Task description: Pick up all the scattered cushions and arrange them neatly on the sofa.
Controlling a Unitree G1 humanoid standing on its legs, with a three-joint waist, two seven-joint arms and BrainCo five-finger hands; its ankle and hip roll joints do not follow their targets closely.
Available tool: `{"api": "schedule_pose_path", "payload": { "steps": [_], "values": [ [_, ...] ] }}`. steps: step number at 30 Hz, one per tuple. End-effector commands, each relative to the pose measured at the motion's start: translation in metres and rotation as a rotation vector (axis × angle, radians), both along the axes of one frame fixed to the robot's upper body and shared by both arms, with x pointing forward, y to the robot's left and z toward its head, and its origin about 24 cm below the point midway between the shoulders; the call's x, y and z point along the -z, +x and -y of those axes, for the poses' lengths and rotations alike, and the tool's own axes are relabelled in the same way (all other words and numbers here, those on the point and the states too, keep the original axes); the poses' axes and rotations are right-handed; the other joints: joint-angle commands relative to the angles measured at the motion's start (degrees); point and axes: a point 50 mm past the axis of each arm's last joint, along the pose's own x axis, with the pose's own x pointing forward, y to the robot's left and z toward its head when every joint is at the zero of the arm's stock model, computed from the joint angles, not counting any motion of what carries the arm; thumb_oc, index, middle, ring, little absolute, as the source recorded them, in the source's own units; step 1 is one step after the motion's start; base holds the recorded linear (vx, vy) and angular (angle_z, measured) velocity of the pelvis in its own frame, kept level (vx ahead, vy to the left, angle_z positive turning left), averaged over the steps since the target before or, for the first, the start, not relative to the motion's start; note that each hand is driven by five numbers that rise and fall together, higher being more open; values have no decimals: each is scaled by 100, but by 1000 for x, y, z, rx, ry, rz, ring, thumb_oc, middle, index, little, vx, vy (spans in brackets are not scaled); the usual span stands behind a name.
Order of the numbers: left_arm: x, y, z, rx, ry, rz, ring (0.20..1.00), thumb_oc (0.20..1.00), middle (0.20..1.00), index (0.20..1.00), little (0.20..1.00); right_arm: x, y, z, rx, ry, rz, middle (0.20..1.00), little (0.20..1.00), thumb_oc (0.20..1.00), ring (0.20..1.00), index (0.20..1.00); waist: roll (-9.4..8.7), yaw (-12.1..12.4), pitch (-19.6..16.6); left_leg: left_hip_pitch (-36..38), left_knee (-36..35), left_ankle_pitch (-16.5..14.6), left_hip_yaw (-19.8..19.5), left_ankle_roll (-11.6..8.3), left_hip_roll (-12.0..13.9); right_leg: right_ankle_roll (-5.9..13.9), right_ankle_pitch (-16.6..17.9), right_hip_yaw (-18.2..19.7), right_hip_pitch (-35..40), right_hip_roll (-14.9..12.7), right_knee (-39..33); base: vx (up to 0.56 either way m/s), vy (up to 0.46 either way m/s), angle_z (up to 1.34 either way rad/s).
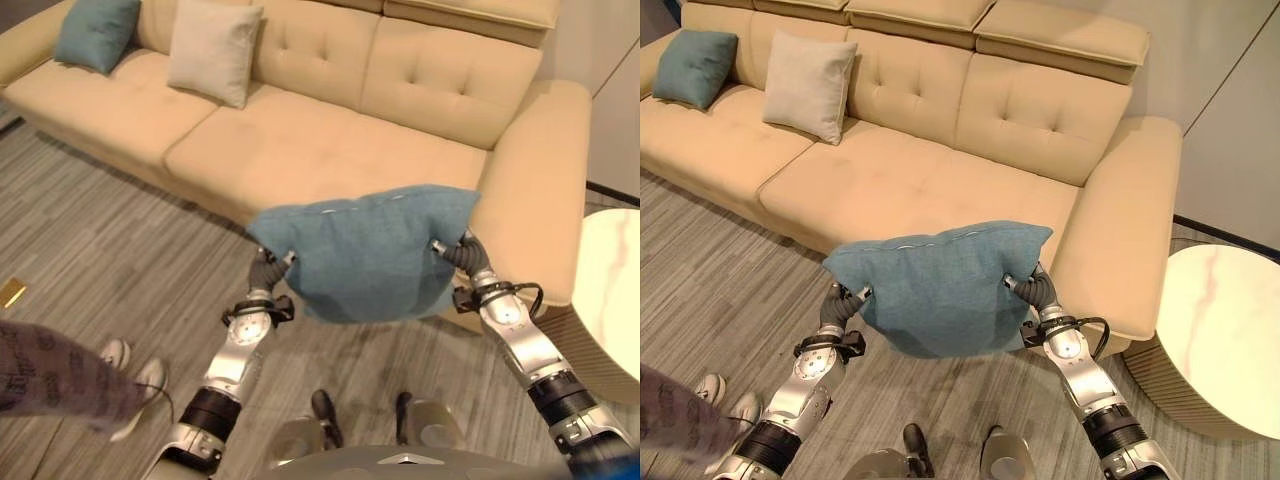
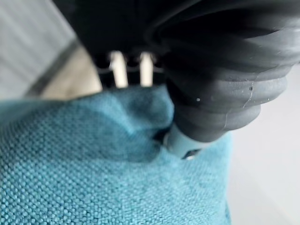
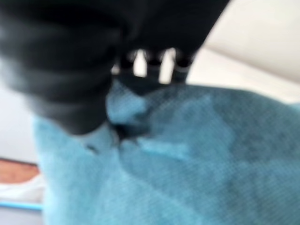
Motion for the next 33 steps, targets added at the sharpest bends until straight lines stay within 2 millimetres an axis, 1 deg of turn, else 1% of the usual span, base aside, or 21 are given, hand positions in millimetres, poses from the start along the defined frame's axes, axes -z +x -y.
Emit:
{"api": "schedule_pose_path", "payload": {
  "steps": [1,3,5,6,7,9,11,13,15,16,17,18,19,21,23,25,28,30,31,32,33],
  "values": [
    [-46,11,29,144,-49,254,200,200,200,200,200,-61,13,-63,-256,140,271,200,200,200,200,200,-80,-81,-313,-334,128,187,-283,-443,-3,113,743,97,121,677,-1125,198,61,-28],
    [-46,11,28,142,-50,251,200,200,200,200,200,-63,13,-63,-260,146,275,200,200,200,200,200,-78,-141,-284,-267,68,158,-355,-442,-54,87,784,138,24,767,-1298,144,25,-15],
    [-44,12,30,147,-46,244,200,200,200,200,200,-63,13,-64,-268,152,275,200,200,200,200,200,-143,-261,-272,-101,-49,55,-504,-450,-219,112,1033,305,-215,863,-2082,277,-10,42],
    [-43,13,33,162,-37,241,200,200,200,200,200,-61,12,-64,-269,152,268,200,200,200,200,200,-157,-369,-269,72,-139,-14,-675,-455,-322,197,1288,399,-263,930,-2546,386,-41,67],
    [-43,14,34,164,-31,243,200,200,200,200,200,-60,11,-63,-271,148,265,200,200,200,200,200,-174,-368,-274,131,-187,-46,-711,-458,-374,244,1396,333,-375,909,-2687,344,-60,59],
    [-43,14,35,170,-25,245,200,200,200,200,200,-59,11,-64,-274,144,261,200,200,200,200,200,-157,-401,-275,148,-174,-85,-786,-456,-398,270,1446,297,-423,874,-2681,185,-58,68],
    [-37,13,40,187,-19,221,200,200,200,200,200,-56,9,-60,-268,123,254,200,200,200,200,200,-149,-448,-348,210,-18,-299,-897,-406,-593,249,1566,483,-204,840,-2786,266,-87,69],
    [-36,13,46,201,-41,215,200,200,200,200,200,-57,10,-57,-266,107,259,200,200,200,200,200,-27,-490,-385,148,293,-453,-865,-484,-610,220,1555,261,-84,753,-2813,208,-59,45],
    [-36,12,49,208,-58,214,200,200,200,200,200,-58,9,-52,-256,100,261,200,200,200,200,200,4,-557,-415,75,620,-496,-723,-580,-550,193,1531,84,22,658,-2839,141,-65,35],
    [-35,13,51,220,-60,209,200,200,200,200,200,-57,9,-47,-242,95,260,200,200,200,200,200,23,-640,-413,-10,1010,-453,-569,-710,-431,140,1494,-29,145,592,-2856,178,-120,54],
    [-37,15,54,236,-65,208,200,200,200,200,200,-55,7,-40,-220,90,253,200,200,200,200,200,8,-706,-394,-106,1451,-315,-322,-893,-178,49,1380,-175,356,525,-2861,237,-155,81],
    [-37,17,55,239,-61,205,200,200,200,200,200,-53,7,-36,-206,81,246,200,200,200,200,200,0,-732,-366,-148,1574,-241,-213,-936,-22,-13,1287,-213,452,532,-2833,162,-116,73],
    [-37,17,55,239,-61,206,200,200,200,200,200,-53,7,-36,-205,80,247,200,200,200,200,200,2,-731,-357,-150,1593,-249,-215,-940,-13,-18,1283,-216,458,537,-2830,91,-57,55],
    [-35,17,59,256,-61,190,200,200,200,200,200,-50,5,-31,-186,78,237,200,200,200,200,200,12,-784,-386,-210,1231,-278,-41,-869,120,-10,1180,-245,574,540,-2866,106,-43,10],
    [-33,18,62,272,-37,180,200,200,200,200,200,-46,2,-28,-170,67,227,200,200,200,200,200,45,-806,-433,-400,792,-128,-232,-793,83,-6,1159,-191,611,587,-2902,173,-28,8],
    [-34,17,64,278,-29,187,200,200,200,200,200,-46,1,-30,-167,61,233,200,200,200,200,200,80,-767,-442,-653,352,263,-605,-805,32,-47,1082,2,683,694,-2923,218,8,13],
    [-34,16,60,270,-34,192,200,200,200,200,200,-43,1,-31,-165,76,223,200,200,200,200,200,1,-611,-416,-994,230,533,-1124,-873,-26,-122,999,350,815,795,-2936,186,12,-12],
    [-33,14,57,261,-32,190,200,200,200,200,200,-42,1,-32,-163,81,221,200,200,200,200,200,-9,-568,-399,-971,126,543,-1213,-861,-19,-116,966,442,779,836,-2796,128,12,-52],
    [-33,14,55,251,-30,190,200,200,200,200,200,-42,2,-35,-168,85,219,200,200,200,200,200,-10,-487,-368,-999,87,624,-1373,-875,-11,-162,824,546,747,968,-2612,221,51,-76],
    [-31,12,50,241,-27,181,200,200,200,200,200,-39,1,-34,-168,83,209,200,200,200,200,200,-41,-461,-400,-875,-39,569,-1425,-782,-54,-215,688,722,805,1079,-2550,305,95,-70],
    [-30,11,50,243,-27,180,200,200,200,200,200,-38,0,-33,-163,86,206,200,200,200,200,200,-58,-452,-407,-786,-110,574,-1344,-737,-73,-198,655,751,843,1067,-2493,234,86,-74]
  ]
}}
